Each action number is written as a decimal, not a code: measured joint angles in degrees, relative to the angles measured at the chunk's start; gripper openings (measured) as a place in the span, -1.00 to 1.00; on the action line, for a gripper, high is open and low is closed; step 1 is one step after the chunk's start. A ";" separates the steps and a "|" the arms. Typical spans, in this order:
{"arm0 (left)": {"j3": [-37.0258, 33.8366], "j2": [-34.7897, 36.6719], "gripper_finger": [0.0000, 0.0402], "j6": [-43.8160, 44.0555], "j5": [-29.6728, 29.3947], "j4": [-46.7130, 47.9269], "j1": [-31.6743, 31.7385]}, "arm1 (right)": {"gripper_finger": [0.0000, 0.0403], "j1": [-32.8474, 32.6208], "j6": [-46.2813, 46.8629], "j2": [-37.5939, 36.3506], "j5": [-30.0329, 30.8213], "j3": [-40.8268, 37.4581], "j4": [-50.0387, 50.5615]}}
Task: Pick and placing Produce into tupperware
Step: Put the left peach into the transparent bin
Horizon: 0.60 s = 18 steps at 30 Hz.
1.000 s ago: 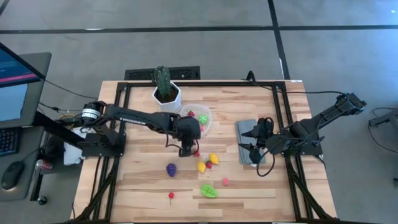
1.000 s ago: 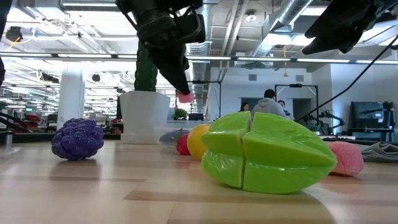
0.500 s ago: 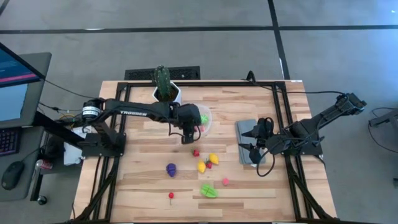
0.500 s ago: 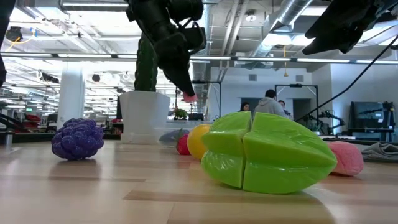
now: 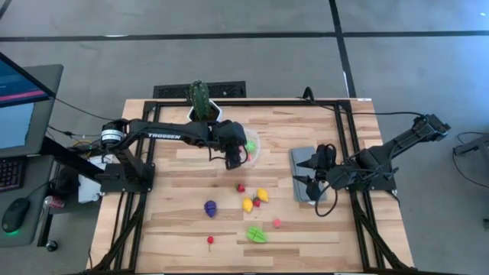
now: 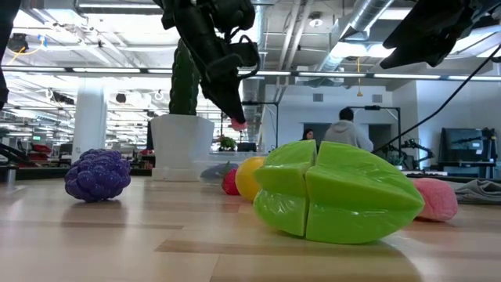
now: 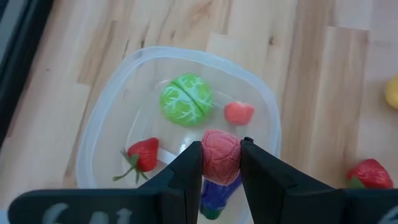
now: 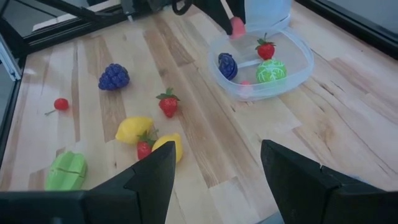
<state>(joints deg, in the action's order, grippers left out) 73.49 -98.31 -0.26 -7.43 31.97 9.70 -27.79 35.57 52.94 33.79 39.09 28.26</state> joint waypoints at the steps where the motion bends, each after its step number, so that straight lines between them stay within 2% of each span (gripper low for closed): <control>1: 0.00 -0.10 -0.56 0.06 -0.43 -0.01 0.05 | 0.29 0.14 0.00 0.00 0.02 0.00 0.02; 18: -1.22 -0.81 -0.56 2.04 -2.93 -2.46 0.80 | 0.29 0.59 0.00 0.00 0.13 0.02 -0.21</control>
<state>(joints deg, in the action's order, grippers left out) 72.27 -99.12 1.78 -10.35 29.51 10.50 -27.20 35.57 52.94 33.91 39.11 28.04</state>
